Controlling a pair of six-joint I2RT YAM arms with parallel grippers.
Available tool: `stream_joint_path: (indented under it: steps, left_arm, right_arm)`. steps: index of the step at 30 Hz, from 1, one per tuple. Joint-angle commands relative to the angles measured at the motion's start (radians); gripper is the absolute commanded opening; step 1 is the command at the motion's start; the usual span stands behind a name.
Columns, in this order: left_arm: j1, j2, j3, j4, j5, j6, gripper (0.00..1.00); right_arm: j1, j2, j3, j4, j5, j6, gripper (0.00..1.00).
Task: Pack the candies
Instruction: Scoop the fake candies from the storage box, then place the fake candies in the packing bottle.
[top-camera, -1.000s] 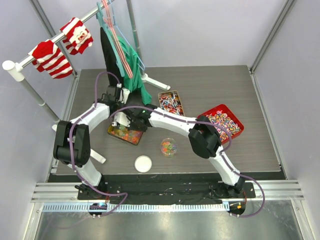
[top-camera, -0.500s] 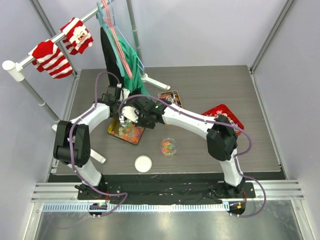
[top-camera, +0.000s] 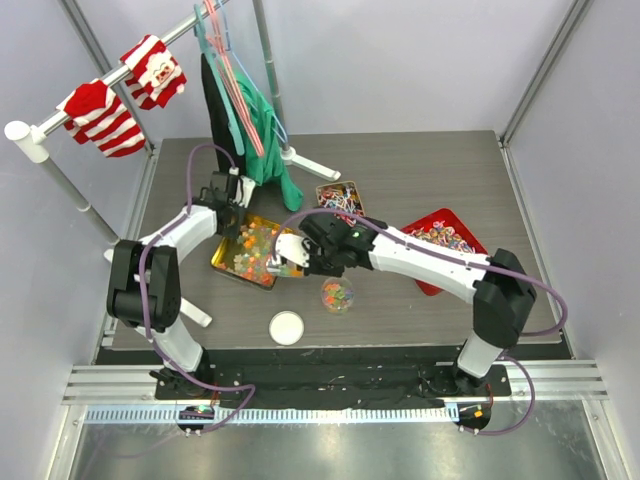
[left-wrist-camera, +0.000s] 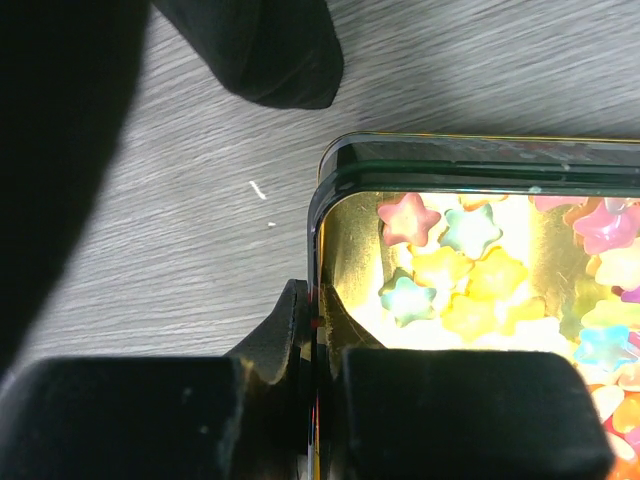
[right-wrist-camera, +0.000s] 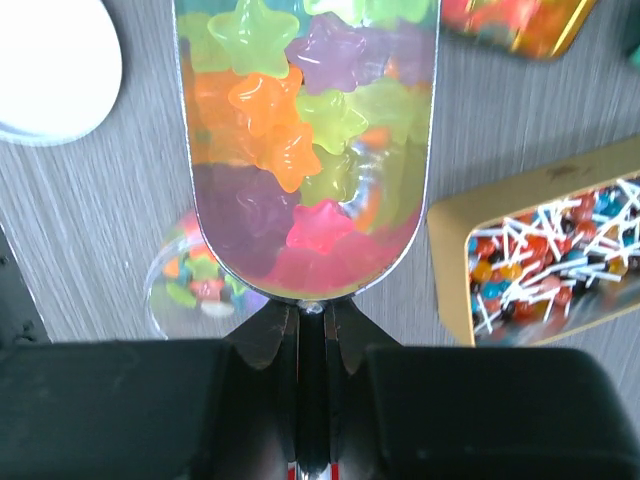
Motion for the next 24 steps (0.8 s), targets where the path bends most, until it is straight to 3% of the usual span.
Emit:
stream_joint_path:
  steps: [1,9,24]
  left_arm:
    - [0.032,0.006,0.027,0.031,-0.011,0.041,0.00]
    - [0.083,0.019,0.032,0.026,-0.006,0.072,0.00]
    - [0.256,0.095,0.055,0.031,0.092,0.056,0.00]
  right_arm:
    - [-0.005,-0.129,-0.105,0.017,0.034,-0.056,0.01]
    - [-0.053,-0.296,-0.234,-0.063,0.103,-0.113,0.01]
    - [-0.067,-0.378,-0.337,-0.183,0.226,-0.179,0.01]
